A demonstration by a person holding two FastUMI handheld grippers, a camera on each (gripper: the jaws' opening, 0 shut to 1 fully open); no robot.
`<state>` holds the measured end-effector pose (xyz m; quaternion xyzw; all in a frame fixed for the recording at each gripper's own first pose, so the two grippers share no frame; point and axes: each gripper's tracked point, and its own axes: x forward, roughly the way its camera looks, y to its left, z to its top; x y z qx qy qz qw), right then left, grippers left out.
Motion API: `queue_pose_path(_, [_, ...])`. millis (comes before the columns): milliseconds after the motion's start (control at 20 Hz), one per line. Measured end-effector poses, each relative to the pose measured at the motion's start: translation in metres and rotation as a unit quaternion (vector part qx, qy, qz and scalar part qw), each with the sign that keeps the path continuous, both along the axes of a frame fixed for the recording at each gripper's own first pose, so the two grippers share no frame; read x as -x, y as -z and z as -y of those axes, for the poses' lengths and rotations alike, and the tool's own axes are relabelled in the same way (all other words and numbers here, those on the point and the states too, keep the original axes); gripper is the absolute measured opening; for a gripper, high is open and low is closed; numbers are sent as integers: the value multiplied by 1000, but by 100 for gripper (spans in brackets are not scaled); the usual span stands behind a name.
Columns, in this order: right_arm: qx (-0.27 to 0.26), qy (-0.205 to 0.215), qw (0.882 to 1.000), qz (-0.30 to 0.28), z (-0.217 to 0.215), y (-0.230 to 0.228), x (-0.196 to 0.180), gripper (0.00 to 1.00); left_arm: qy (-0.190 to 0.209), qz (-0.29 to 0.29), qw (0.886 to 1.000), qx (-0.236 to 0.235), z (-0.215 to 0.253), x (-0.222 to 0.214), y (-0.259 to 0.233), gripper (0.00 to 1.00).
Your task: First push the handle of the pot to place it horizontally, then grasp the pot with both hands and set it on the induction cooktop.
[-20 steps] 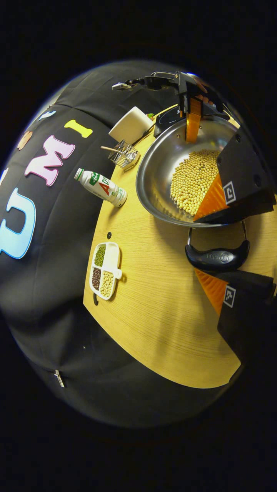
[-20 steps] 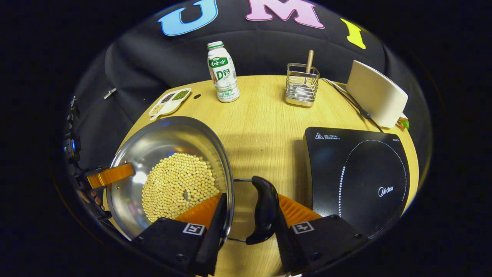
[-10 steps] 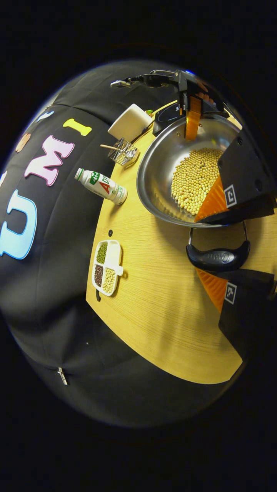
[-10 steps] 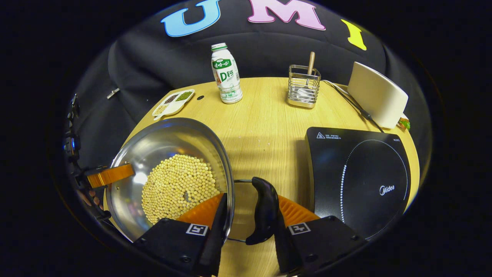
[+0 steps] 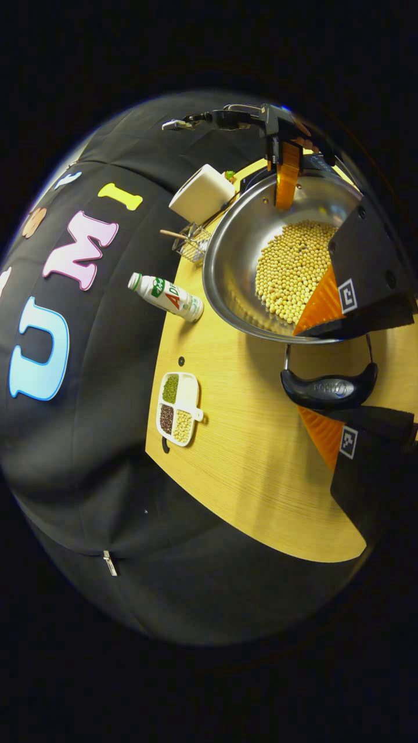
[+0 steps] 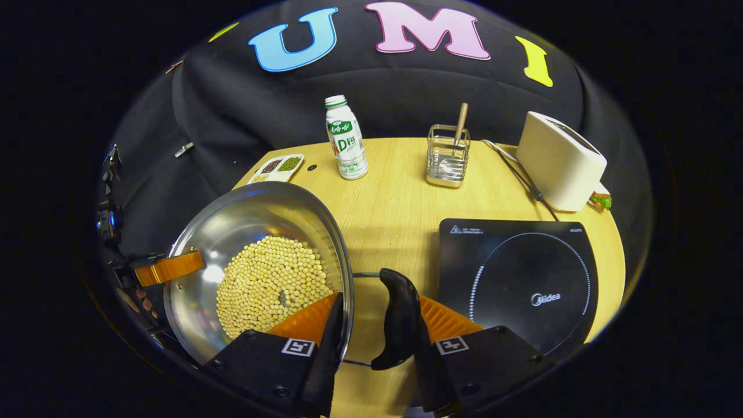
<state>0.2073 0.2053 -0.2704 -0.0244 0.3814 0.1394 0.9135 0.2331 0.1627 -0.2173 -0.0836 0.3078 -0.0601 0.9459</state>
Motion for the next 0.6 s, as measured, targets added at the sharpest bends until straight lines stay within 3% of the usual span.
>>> queue_pose_path(350, [-6, 12, 1000, 3, 54, -36, 4, 60, 11, 1, 1000, 2, 58, 10, -28, 55])
queue_pose_path(400, [-7, 13, 1000, 5, 62, -41, 4, 55, 12, 1, 1000, 3, 67, 10, -30, 55])
queue_pose_path(450, [-8, 13, 1000, 6, 70, -45, 4, 60, 13, 2, 1000, 3, 75, 11, -33, 55])
queue_pose_path(600, [-9, 17, 1000, 9, 93, -55, 2, 60, 13, 0, 1000, 8, 99, 13, -39, 55])
